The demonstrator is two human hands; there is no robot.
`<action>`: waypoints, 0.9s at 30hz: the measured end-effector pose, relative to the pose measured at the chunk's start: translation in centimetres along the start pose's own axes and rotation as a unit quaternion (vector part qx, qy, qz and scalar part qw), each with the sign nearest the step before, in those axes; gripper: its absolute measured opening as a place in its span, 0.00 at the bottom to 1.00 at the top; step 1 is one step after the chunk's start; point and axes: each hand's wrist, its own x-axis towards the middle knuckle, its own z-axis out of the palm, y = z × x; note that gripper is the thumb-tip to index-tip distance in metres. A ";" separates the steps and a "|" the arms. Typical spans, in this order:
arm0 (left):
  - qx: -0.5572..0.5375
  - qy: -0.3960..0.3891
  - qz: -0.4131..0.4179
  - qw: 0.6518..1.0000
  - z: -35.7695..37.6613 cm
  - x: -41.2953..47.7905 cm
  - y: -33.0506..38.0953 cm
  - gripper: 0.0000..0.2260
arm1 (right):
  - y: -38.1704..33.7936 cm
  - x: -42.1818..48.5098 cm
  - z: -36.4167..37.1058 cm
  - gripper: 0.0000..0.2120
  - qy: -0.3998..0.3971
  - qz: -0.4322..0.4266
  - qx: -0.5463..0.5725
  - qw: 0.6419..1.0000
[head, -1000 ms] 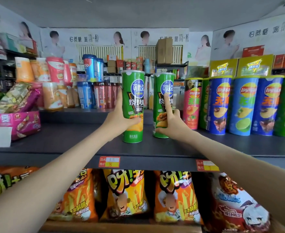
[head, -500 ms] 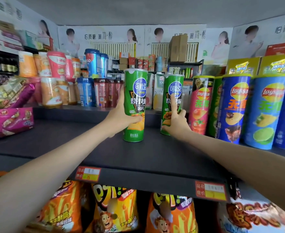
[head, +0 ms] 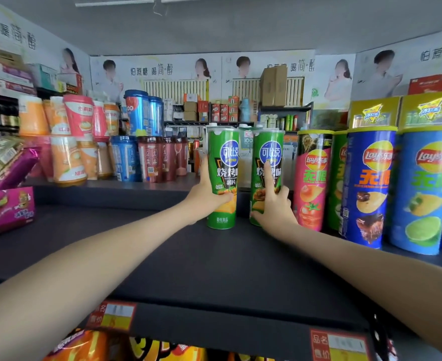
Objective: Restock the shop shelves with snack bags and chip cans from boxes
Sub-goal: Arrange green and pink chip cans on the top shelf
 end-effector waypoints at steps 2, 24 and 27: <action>0.001 -0.010 -0.006 1.000 0.7 0.9 -0.2 0.46 | 0.3 0.0 0.2 0.53 -0.004 0.002 0.004 1.000; 0.051 -0.011 0.057 0.997 2.7 2.1 -2.1 0.51 | 0.4 0.4 0.4 0.51 -0.006 0.020 0.005 1.000; 0.056 -0.009 0.072 0.996 2.8 1.8 -2.2 0.50 | 0.3 0.2 0.2 0.51 -0.007 0.017 0.011 1.000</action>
